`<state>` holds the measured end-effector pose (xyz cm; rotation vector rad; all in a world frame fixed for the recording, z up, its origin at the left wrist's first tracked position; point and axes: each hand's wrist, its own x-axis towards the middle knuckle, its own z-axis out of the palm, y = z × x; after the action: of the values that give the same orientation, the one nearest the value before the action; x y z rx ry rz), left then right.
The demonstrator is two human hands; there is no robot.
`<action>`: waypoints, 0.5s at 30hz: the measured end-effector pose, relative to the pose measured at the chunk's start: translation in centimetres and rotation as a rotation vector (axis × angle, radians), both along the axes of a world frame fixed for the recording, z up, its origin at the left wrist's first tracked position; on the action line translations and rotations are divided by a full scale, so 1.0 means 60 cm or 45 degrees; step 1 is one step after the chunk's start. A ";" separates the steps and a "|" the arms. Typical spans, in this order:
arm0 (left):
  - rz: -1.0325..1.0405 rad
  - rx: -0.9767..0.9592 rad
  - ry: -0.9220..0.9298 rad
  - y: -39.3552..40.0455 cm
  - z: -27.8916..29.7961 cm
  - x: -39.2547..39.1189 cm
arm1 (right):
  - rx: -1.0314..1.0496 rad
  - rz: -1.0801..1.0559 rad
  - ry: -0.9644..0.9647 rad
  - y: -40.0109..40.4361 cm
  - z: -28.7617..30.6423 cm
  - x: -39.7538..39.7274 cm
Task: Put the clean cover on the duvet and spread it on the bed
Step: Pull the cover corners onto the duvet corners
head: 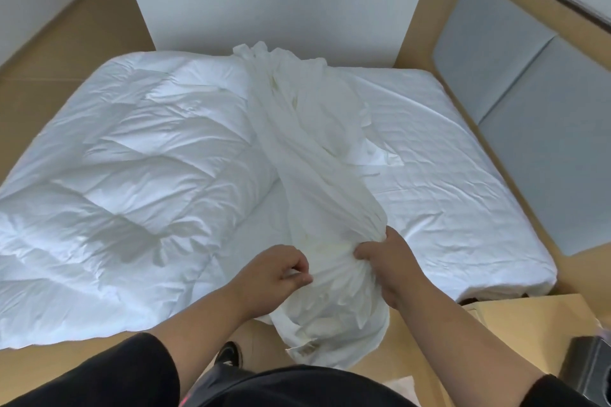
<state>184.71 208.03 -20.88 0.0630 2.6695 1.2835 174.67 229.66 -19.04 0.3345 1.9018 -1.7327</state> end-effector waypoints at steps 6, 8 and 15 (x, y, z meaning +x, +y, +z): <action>0.068 0.149 -0.219 0.006 -0.012 -0.008 | -0.177 0.106 -0.055 -0.008 0.014 0.005; 0.140 0.335 -0.286 0.024 -0.016 -0.021 | -0.235 0.226 -0.089 -0.009 0.021 0.018; -0.602 -0.356 -0.686 0.095 -0.068 -0.046 | -0.032 0.185 0.141 -0.012 0.038 0.033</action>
<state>181.95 213.71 -24.97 0.2532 2.1600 0.6572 176.63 228.96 -16.78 0.0896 1.9284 -1.7076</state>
